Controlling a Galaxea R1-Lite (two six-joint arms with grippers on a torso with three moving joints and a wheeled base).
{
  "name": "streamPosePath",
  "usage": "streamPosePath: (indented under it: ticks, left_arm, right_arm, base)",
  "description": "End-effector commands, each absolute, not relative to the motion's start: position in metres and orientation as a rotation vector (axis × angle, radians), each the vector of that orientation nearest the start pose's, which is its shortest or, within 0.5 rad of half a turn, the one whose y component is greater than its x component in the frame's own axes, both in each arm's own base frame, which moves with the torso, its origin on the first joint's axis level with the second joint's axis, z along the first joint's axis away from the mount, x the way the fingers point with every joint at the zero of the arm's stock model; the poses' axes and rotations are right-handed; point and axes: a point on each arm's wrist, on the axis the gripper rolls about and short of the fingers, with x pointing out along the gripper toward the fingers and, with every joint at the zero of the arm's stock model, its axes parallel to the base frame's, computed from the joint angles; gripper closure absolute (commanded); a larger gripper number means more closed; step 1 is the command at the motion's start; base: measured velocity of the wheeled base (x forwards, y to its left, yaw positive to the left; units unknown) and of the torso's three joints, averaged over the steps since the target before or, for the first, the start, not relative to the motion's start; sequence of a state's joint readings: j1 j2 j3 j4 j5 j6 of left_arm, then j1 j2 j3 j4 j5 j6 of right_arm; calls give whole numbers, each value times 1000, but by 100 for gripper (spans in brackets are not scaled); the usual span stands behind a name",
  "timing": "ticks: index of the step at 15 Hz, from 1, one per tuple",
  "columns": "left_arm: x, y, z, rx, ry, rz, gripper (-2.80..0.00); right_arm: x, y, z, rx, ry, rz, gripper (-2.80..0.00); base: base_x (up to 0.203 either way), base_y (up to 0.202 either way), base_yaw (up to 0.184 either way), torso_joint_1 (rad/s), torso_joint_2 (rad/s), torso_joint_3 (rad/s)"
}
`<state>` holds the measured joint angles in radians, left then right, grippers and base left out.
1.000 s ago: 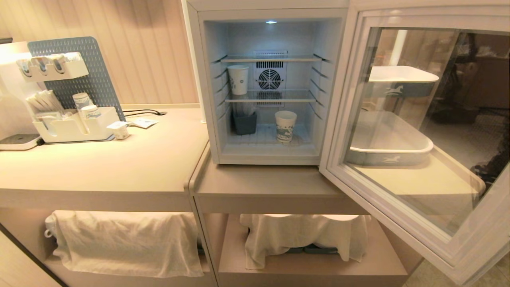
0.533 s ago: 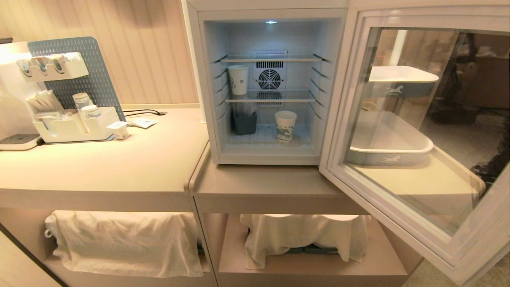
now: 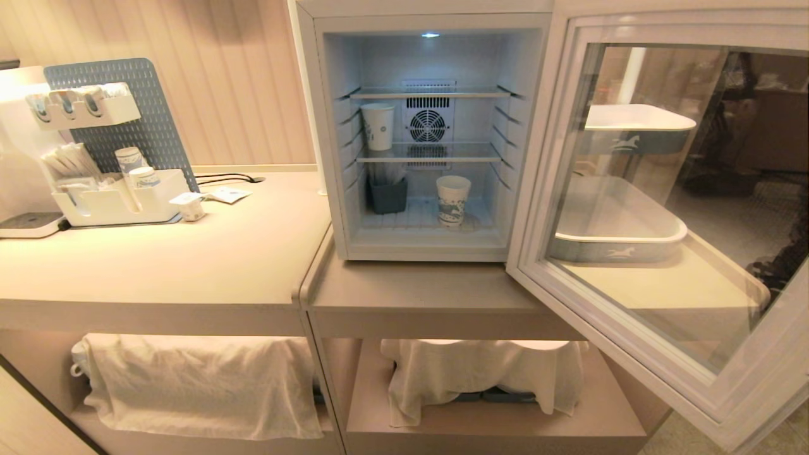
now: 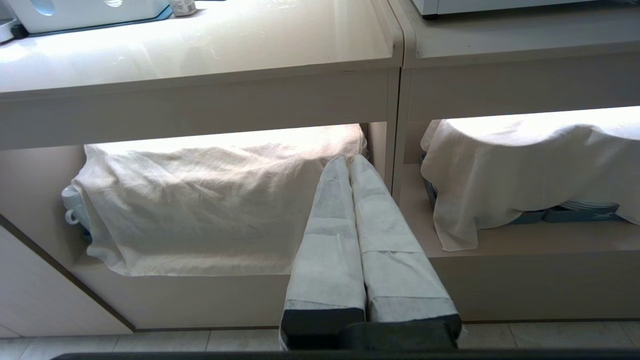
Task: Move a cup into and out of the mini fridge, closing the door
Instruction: Take the paper cup out of the freezer
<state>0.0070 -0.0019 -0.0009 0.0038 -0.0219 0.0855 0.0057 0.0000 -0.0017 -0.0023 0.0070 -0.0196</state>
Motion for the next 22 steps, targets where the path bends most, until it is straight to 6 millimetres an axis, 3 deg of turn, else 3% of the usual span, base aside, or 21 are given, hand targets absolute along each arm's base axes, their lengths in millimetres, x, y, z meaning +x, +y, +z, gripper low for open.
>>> streamPosePath:
  ticks: [1, 22]
  left_arm:
    - [-23, -1, 75, 86, 0, -14, 0]
    - [-23, -1, 75, 88, 4, -19, 0]
  right_arm:
    - [-23, 0, 76, -20, -5, 14, 0]
    - [-23, 0, 76, -20, -5, 15, 0]
  base:
    - [0, 0, 0, 0, 0, 0]
    - [0, 0, 0, 0, 0, 0]
